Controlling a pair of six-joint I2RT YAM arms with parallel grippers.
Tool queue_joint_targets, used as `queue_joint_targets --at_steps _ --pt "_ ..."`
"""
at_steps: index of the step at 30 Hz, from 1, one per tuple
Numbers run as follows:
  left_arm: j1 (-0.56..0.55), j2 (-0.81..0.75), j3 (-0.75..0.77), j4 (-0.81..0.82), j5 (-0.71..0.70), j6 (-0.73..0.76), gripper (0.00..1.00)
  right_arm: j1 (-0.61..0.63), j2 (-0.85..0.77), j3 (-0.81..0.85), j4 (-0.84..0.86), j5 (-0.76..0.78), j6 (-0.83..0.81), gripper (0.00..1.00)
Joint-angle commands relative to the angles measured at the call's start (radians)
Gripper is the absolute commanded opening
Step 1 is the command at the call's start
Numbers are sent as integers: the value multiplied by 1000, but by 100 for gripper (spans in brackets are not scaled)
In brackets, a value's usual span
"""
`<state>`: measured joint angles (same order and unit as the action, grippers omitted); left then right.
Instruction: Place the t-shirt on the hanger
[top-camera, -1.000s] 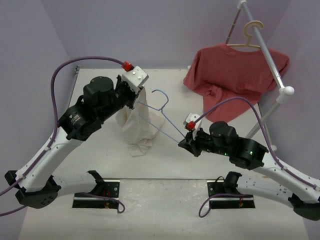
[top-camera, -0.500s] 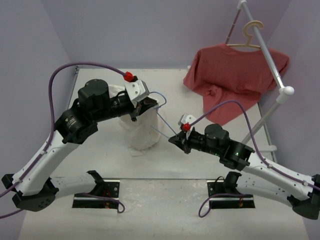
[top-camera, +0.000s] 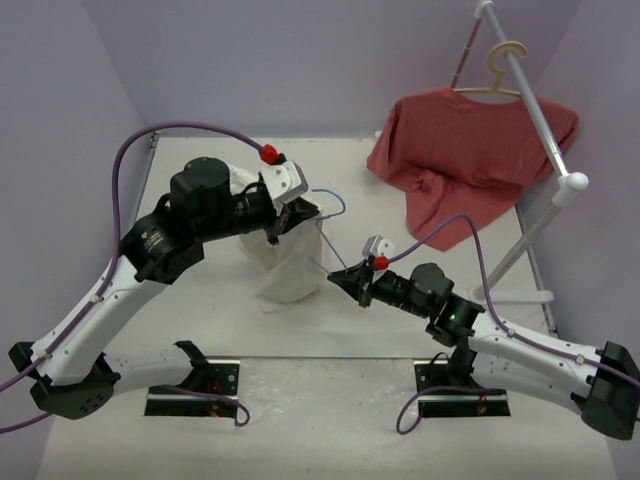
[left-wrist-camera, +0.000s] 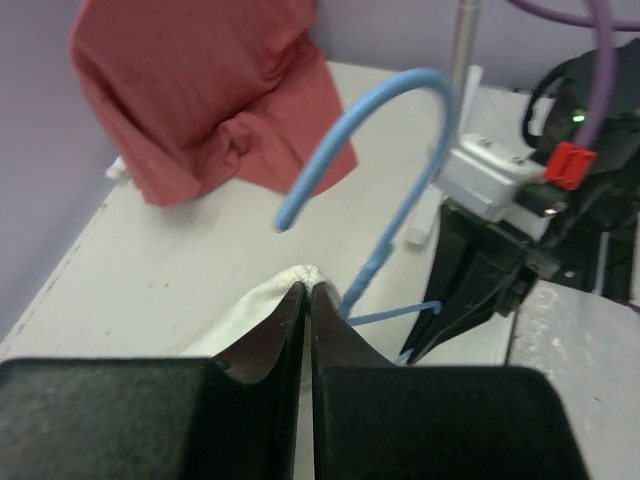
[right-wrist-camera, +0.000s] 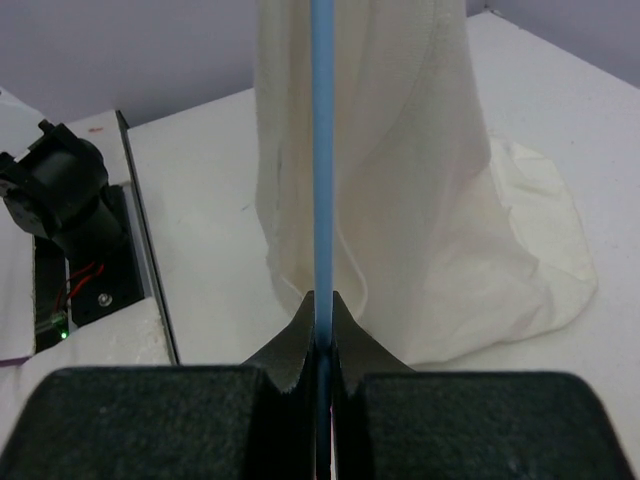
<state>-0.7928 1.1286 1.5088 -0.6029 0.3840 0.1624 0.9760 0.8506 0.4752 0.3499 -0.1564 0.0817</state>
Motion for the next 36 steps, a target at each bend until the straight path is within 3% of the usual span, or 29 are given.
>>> queue_joint_targets --at_steps 1,8,10,16,30,36 --pt "-3 -16 -8 -11 -292 -44 11 -5 -39 -42 288 -14 32 0" --pt "-3 -20 -10 49 -173 -24 46 -5 -11 -90 416 -43 58 0" --pt "-5 -18 -14 72 -181 -22 62 -5 9 -103 465 -38 69 0" --pt "-3 -26 30 111 -159 -15 98 -5 42 -130 534 -24 86 0" --pt "-3 -140 92 89 -358 63 100 -25 23 -139 513 -32 114 0" --pt "-6 -162 -30 60 -474 344 100 -40 -36 -105 327 -71 113 0"
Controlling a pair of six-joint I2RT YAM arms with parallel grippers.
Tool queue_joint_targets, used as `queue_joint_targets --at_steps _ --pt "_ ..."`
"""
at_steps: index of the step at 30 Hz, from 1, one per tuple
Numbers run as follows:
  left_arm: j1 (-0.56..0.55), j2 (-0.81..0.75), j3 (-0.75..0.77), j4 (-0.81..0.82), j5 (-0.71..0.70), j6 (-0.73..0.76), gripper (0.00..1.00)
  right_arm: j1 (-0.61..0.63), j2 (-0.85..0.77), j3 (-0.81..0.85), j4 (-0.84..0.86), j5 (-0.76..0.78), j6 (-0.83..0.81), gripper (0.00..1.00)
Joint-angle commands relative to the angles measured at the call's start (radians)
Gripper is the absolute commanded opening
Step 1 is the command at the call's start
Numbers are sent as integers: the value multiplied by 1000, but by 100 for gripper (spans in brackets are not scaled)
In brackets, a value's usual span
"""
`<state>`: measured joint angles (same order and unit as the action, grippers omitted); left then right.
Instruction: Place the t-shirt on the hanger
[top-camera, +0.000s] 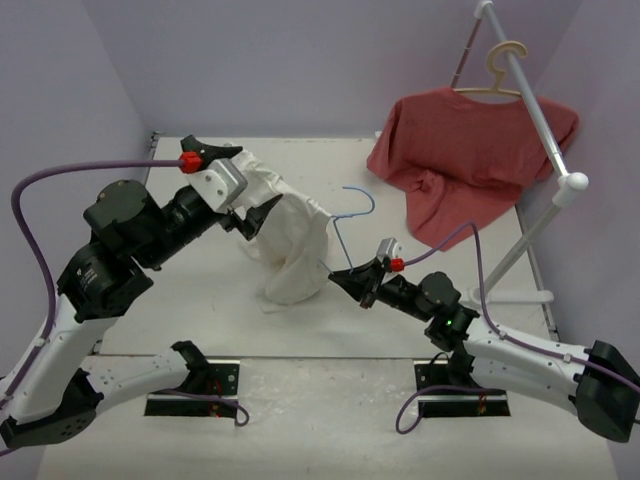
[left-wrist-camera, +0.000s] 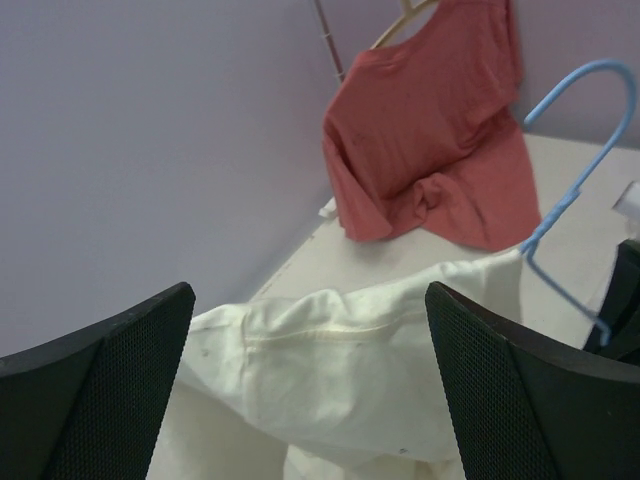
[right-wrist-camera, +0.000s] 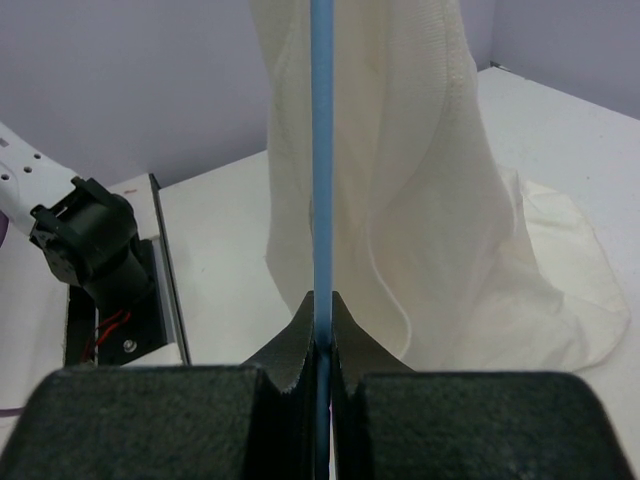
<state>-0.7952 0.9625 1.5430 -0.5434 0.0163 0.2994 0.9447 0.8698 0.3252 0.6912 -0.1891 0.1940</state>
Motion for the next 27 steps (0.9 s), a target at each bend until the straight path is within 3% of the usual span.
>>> queue_joint_targets --at_steps 1,6,8,13,16,17,20,24,27 --pt "-10 5 -87 -6 -107 266 100 -10 -65 52 -45 -45 0 0" --pt "-53 12 -178 68 -141 451 100 -15 -97 108 -182 -75 -16 0" --pt "-58 10 -195 126 -58 472 100 -15 -101 141 -275 -105 -36 0" --pt "-58 17 -190 104 129 469 95 -23 -135 156 -307 -94 -42 0" --pt "-58 24 -194 76 179 446 81 -27 -144 171 -328 -101 -48 0" --pt "-58 24 -201 74 190 443 72 -28 -146 184 -345 -109 -55 0" --pt "-58 29 -214 69 213 438 31 -29 -144 240 -407 -146 -83 0" --pt "-59 30 -206 68 253 428 29 -29 -138 320 -517 -201 -122 0" --pt "-59 28 -211 65 277 422 21 -29 -141 359 -561 -213 -151 0"
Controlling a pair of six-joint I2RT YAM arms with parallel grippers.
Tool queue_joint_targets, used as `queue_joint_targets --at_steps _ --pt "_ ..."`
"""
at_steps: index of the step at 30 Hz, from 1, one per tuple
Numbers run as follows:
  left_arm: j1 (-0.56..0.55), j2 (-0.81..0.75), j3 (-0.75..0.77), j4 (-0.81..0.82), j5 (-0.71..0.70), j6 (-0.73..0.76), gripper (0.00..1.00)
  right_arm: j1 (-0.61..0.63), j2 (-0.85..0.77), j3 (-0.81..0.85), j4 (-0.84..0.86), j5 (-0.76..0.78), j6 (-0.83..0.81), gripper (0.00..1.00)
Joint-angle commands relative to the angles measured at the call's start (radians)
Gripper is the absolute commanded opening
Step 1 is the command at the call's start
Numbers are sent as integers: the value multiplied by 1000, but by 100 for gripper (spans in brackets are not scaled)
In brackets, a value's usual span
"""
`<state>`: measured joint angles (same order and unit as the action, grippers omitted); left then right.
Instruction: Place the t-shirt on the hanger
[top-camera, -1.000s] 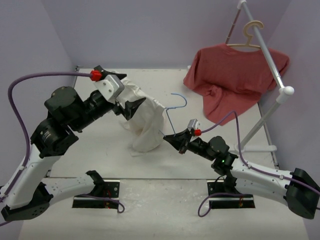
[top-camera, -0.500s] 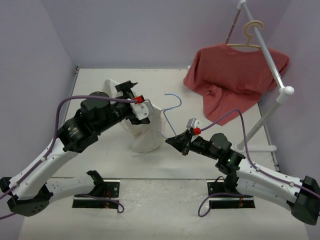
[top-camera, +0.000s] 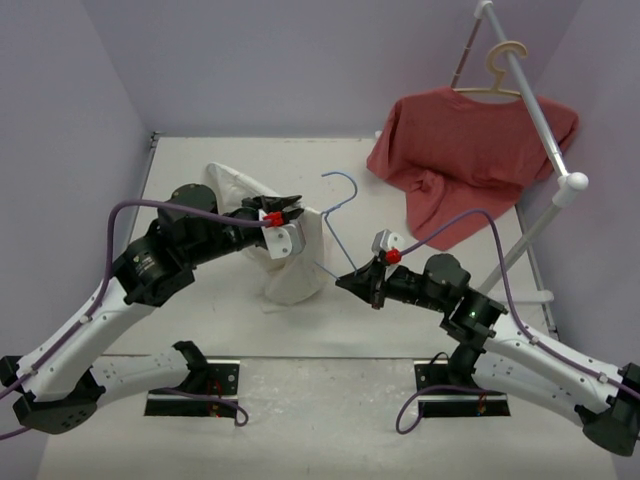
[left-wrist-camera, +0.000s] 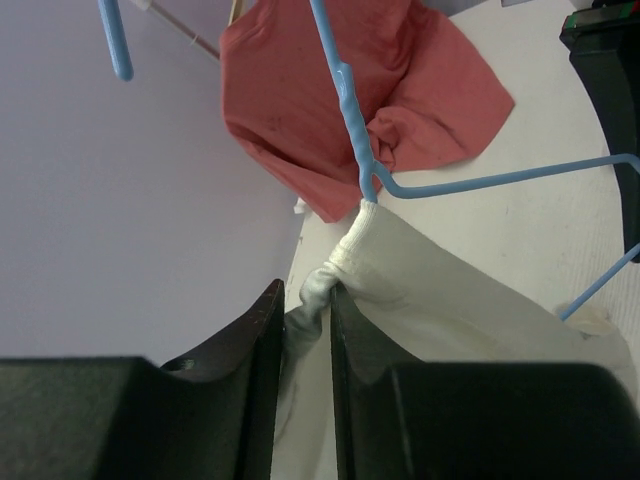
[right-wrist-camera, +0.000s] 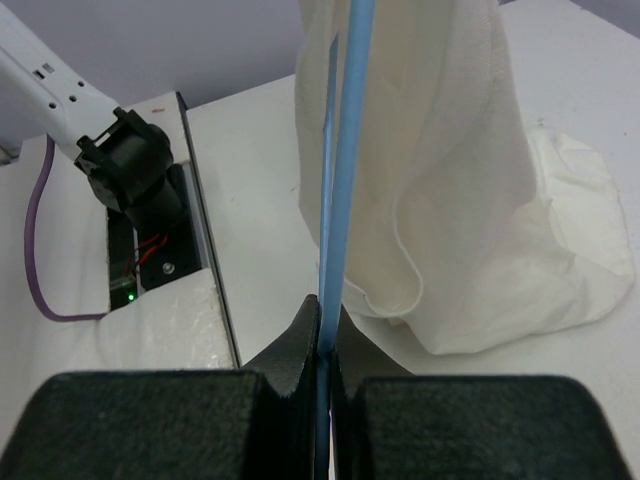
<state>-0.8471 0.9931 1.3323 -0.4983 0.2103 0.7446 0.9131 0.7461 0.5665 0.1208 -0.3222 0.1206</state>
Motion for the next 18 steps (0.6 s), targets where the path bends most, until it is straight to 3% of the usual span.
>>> queue_joint_targets --at_steps 1,4,9,11,14,16,17,18 --pt "-6 -6 -3 16 95 -25 19 4 -18 128 -5 -72 -85 0" --pt "-7 -14 -17 10 113 -34 0 4 -17 161 -30 -52 -106 0" --pt "-8 -19 -52 15 116 -34 3 0 -8 210 -58 -33 -112 0" --pt "-11 -21 -64 25 85 -45 56 -2 -5 232 -90 -37 -120 0" --pt "-15 -31 -85 50 68 -36 63 -2 -5 249 -116 -47 -151 0" --pt "-15 -31 -100 52 64 -26 46 -2 -5 263 -125 -45 -157 0" --pt "-18 -32 -110 61 47 -14 16 -1 -6 272 -163 -39 -164 0" --pt "-21 -34 -118 69 38 -4 0 -1 -7 282 -192 -33 -170 0"
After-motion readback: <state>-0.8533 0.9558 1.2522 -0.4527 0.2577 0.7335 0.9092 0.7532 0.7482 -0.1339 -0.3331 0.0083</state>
